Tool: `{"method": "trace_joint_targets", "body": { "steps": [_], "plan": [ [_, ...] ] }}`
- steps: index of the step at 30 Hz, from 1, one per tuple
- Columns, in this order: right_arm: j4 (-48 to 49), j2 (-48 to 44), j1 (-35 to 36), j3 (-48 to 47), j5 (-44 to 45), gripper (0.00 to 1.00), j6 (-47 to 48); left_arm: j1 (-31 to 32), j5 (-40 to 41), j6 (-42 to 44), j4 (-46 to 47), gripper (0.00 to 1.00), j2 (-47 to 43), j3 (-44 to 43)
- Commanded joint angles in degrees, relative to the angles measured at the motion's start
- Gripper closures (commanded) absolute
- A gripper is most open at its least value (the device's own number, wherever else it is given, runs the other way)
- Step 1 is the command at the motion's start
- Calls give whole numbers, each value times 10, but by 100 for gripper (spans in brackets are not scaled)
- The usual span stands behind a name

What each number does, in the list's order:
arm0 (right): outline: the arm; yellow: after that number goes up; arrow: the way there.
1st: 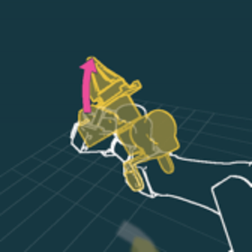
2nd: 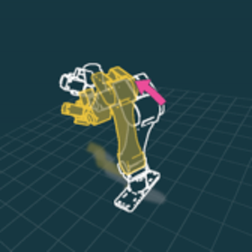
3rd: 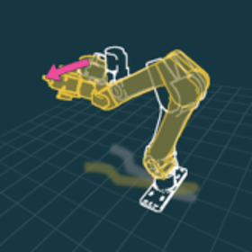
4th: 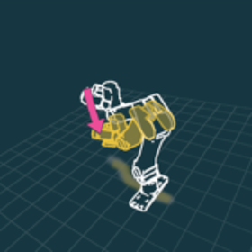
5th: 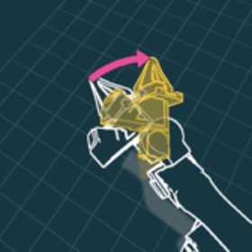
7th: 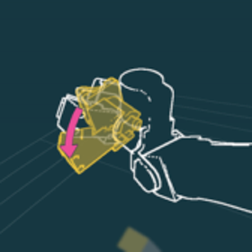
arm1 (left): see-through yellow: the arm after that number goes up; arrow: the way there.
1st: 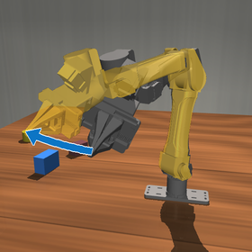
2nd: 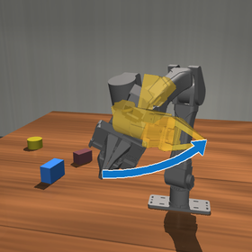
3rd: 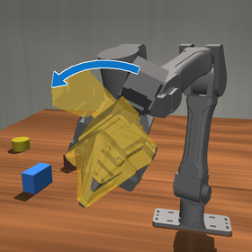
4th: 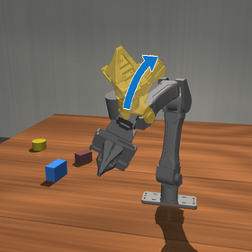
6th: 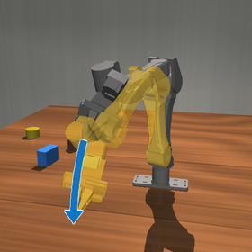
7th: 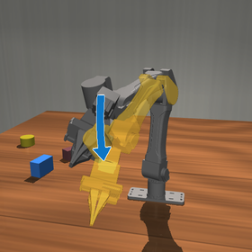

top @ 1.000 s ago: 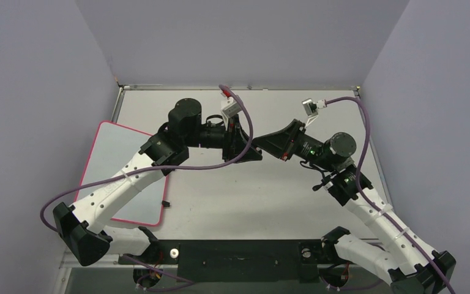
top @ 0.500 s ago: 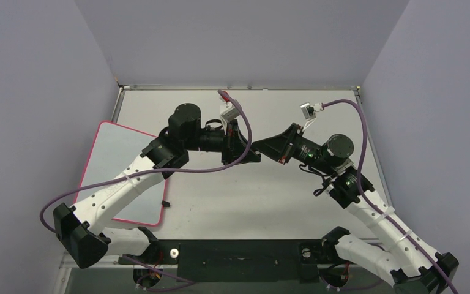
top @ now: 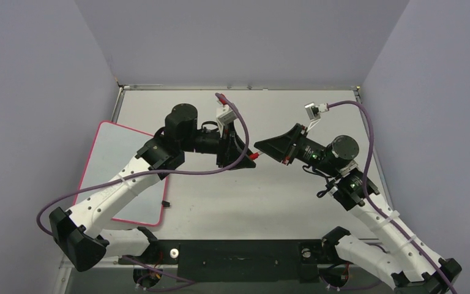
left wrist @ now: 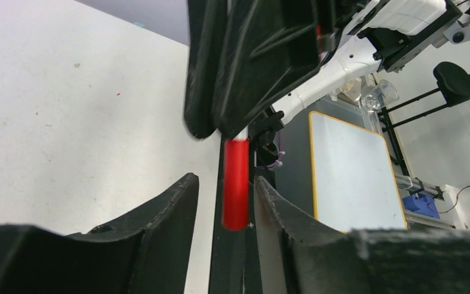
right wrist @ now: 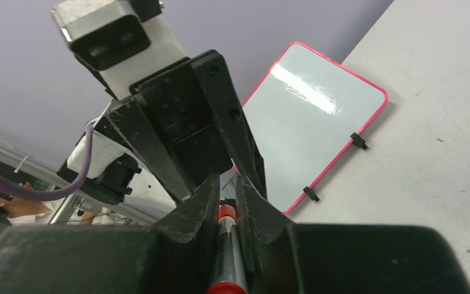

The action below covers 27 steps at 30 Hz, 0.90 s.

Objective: Write a sentence on the whiteboard
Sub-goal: Pass from the left arm to the right

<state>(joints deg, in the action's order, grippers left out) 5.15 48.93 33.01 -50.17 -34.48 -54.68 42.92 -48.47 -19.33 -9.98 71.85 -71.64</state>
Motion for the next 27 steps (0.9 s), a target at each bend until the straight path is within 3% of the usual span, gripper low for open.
{"method": "trace_joint_targets", "body": {
  "steps": [1,21,27],
  "plan": [
    [24,-19,-3,-39,5,100,2,-8,-10,15,-18,62,-28,3],
    [13,4,-2,-39,-10,100,-3,-4,-22,12,14,58,-13,-15],
    [16,12,-2,-36,-17,100,-2,0,-23,16,7,62,2,-29]
  ]
}}
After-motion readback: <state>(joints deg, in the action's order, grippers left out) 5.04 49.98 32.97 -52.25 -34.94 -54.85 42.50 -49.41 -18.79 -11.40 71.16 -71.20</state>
